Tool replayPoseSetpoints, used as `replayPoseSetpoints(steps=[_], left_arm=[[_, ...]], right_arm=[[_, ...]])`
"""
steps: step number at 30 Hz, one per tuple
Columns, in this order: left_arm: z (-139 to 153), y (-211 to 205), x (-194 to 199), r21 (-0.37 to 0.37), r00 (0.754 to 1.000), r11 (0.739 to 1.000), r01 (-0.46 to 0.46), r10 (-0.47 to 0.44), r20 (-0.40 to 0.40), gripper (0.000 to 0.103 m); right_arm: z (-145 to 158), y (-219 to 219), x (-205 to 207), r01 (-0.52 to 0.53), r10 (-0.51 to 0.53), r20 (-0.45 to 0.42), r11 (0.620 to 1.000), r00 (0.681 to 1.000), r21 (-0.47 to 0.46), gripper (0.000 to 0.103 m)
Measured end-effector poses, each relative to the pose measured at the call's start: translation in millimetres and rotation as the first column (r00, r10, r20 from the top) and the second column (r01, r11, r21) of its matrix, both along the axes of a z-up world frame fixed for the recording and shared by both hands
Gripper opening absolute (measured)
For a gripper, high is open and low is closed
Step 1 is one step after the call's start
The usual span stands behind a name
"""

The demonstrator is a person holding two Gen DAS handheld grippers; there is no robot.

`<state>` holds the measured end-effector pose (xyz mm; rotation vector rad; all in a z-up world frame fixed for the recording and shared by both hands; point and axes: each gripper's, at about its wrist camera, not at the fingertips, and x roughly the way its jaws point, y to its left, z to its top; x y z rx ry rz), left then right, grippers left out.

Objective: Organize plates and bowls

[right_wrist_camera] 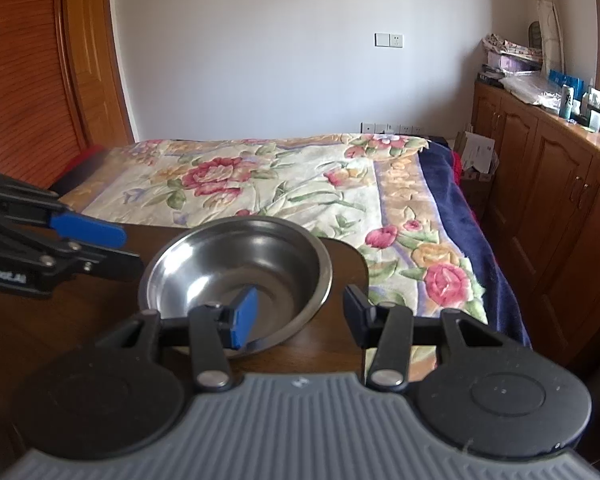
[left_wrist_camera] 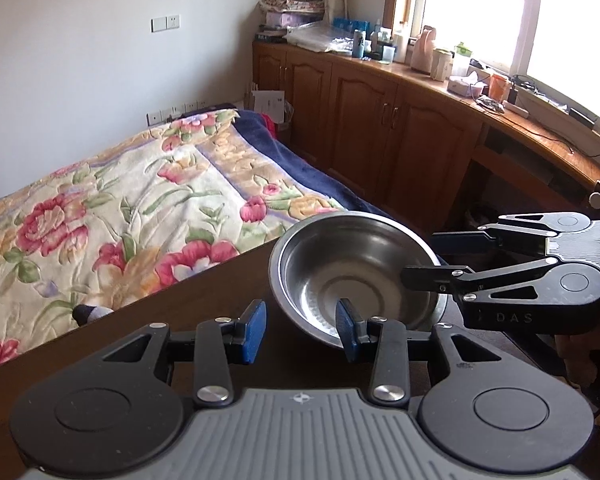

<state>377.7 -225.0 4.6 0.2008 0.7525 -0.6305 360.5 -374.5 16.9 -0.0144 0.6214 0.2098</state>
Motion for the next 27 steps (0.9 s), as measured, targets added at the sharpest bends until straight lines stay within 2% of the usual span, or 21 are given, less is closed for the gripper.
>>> replayPoseSetpoints(steps=[23,25,26,27], left_arm=[[-16,-9,19,0.015,0.999,1.000,-0.026,0.027,-0.048,0.066],[-17,-9,19,0.014,0.998,1.000,-0.026,0.027,-0.052,0.061],[-17,-8,19,0.011,0.998,1.000,-0.023,0.024,-0.060,0.051],[-17,-7,19,0.009,0.997,1.000,-0.020,0.021,-0.075,0.049]], right_arm=[[-9,-3,9,-0.020,0.022,-0.047,0.999,0.999,0.050,0.049],[-9,-3,9,-0.023,0.025,-0.048,0.998,0.999,0.053,0.049],[-9,-3,10,-0.024,0.027,-0.049,0.998,0.998,0.052,0.048],[-10,-2,9,-0.027,0.029,-0.048,0.998,0.998,0.050,0.047]])
